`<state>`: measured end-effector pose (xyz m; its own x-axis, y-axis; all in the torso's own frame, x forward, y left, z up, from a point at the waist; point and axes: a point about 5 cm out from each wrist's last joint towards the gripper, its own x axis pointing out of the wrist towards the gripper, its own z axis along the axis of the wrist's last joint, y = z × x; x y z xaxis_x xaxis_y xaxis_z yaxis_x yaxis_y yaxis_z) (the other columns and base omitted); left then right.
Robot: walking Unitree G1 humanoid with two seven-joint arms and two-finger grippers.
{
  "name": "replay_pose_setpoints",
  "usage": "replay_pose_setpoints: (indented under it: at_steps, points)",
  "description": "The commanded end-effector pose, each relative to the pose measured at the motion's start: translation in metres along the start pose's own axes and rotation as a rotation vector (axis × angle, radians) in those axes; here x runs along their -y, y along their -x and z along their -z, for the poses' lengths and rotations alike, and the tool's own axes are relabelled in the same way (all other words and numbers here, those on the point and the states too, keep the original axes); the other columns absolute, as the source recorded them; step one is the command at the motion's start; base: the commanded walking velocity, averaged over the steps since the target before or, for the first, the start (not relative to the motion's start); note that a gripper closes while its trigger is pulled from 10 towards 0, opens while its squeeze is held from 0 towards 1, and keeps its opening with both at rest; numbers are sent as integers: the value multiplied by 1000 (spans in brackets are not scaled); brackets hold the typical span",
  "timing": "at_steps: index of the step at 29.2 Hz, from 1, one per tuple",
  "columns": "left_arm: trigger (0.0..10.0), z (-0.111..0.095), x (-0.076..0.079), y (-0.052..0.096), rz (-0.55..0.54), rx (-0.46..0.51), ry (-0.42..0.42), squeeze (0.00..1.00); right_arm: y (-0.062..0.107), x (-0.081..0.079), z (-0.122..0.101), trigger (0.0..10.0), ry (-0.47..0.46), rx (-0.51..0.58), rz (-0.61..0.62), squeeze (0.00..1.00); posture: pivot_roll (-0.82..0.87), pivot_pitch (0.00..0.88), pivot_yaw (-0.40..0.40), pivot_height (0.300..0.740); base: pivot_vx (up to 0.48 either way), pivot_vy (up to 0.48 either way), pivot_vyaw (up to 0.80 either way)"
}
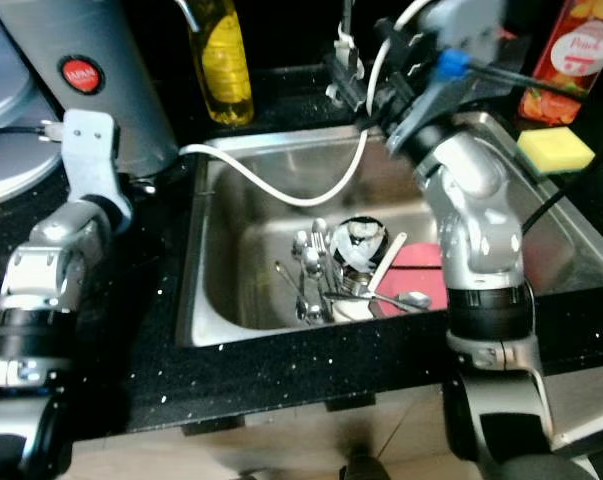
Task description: Kitchen organization
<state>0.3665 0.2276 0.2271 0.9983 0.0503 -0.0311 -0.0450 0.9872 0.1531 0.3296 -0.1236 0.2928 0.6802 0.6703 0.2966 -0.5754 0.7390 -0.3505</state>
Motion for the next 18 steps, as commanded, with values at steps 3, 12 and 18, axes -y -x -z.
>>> replay_pose_setpoints:
  at_steps: [3, 12, 18]
  points:
    - [10000, -7, -13, -2, -70, 39, -17, 0, -1, -16, 13, 10000, -16, -69, -97, 0, -99, 38, 43, 740, 0, 0, 0]
    - [10000, 18, -5, -8, 51, -94, 128, 0, -1, -17, 41, 10000, 8, -239, -84, 0, -103, 52, 43, 740, 0, 0, 0]
    - [10000, 23, -17, -1, 175, -113, -203, 0, 2, -9, 35, 10000, -79, -206, -60, 0, -93, 57, 44, 740, 0, 0, 0]
